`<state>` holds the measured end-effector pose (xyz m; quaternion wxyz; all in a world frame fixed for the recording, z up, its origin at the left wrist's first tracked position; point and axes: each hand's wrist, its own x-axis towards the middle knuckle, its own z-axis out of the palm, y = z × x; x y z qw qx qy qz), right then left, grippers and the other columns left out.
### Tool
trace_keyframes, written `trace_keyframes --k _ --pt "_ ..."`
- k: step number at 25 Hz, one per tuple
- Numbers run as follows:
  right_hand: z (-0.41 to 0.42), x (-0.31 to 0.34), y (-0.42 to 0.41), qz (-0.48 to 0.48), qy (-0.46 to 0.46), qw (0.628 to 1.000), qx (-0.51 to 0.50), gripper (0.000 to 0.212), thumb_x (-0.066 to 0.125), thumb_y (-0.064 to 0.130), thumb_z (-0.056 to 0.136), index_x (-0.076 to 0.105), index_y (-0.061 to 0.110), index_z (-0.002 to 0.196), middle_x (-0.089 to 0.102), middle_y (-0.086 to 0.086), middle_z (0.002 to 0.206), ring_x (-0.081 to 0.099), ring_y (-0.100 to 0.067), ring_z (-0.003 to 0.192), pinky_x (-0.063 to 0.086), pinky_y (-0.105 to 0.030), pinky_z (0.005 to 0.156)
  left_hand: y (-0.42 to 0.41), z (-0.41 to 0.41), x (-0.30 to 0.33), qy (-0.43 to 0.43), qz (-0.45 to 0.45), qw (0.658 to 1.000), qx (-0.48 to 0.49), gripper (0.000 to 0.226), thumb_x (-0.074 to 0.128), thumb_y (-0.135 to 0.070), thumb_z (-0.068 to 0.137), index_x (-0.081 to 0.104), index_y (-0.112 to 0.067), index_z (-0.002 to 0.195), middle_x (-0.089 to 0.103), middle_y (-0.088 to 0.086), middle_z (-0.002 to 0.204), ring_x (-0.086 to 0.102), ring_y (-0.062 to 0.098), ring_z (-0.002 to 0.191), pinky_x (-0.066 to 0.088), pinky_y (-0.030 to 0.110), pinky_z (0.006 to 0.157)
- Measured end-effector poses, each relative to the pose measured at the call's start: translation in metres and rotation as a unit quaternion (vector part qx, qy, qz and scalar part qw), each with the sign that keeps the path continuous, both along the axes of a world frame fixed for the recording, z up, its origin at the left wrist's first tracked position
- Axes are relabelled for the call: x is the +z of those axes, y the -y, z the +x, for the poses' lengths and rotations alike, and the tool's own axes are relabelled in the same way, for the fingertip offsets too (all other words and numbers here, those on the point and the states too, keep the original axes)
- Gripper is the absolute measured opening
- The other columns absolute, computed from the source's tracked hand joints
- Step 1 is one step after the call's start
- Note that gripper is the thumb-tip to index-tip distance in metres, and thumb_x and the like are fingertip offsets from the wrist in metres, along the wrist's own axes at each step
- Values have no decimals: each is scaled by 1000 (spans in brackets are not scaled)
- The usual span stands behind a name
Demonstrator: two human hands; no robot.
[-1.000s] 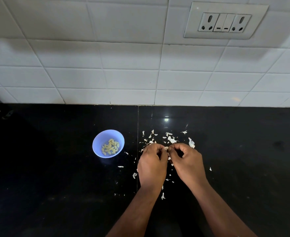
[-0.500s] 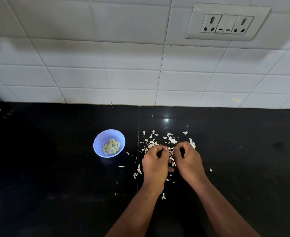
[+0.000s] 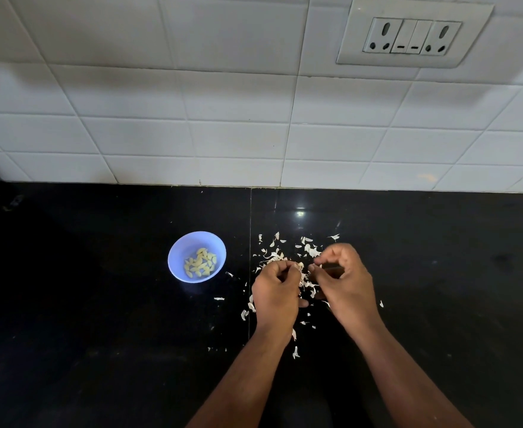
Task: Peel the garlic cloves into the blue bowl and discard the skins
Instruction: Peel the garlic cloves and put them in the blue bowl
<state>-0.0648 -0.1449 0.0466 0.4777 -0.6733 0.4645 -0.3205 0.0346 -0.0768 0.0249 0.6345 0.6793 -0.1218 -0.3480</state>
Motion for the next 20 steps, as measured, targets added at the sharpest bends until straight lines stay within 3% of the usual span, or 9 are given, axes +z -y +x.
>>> trace_keyframes --k 2,6,9,11,14,17,20 --pt "1 0 -3 -33 -4 997 69 36 70 1 93 74 31 113 73 10 104 69 -9 86 56 -22 76 0 0 -1 9 -1 1000 -7 7 68 -12 98 73 -17 96 62 1 77 59 4 56 65 40 58" --pt "6 -3 -1 -80 -11 994 80 21 72 2 93 81 18 102 74 9 101 70 -1 97 50 -10 84 3 -1 -3 -32 -7 999 -6 9 66 -9 97 74 -11 96 62 1 75 63 8 61 64 41 58" --pt "12 -7 -6 32 28 999 32 17 68 7 98 80 19 102 78 5 97 73 -4 90 59 -22 80 7 -2 -5 -91 -16 996 0 12 62 -7 97 74 -6 95 64 5 73 63 16 65 65 54 67" --pt "17 -7 -10 178 114 978 -2 15 67 9 100 79 16 104 78 -3 88 72 -13 78 60 -31 65 8 -2 -5 -116 -14 993 5 13 60 -8 99 72 -4 99 64 7 72 62 16 62 63 46 64" --pt "18 -9 -10 291 183 939 -14 14 65 10 101 77 10 107 70 -7 74 63 -15 63 52 -27 53 7 -3 -4 -156 -17 988 8 13 59 -11 103 71 -6 102 64 5 68 59 15 56 57 32 53" --pt "16 -9 -9 303 176 937 0 16 64 14 102 79 13 107 68 -9 75 62 -16 62 52 -28 54 7 -3 -3 -160 -16 987 4 12 60 -13 104 70 -7 101 62 3 65 55 12 52 53 28 49" --pt "17 -7 -10 270 163 949 6 15 68 15 99 79 12 111 78 -12 93 70 -16 74 56 -28 62 7 -1 -1 -125 -13 992 -9 12 61 -12 102 72 -9 102 64 3 68 55 9 50 52 28 48"
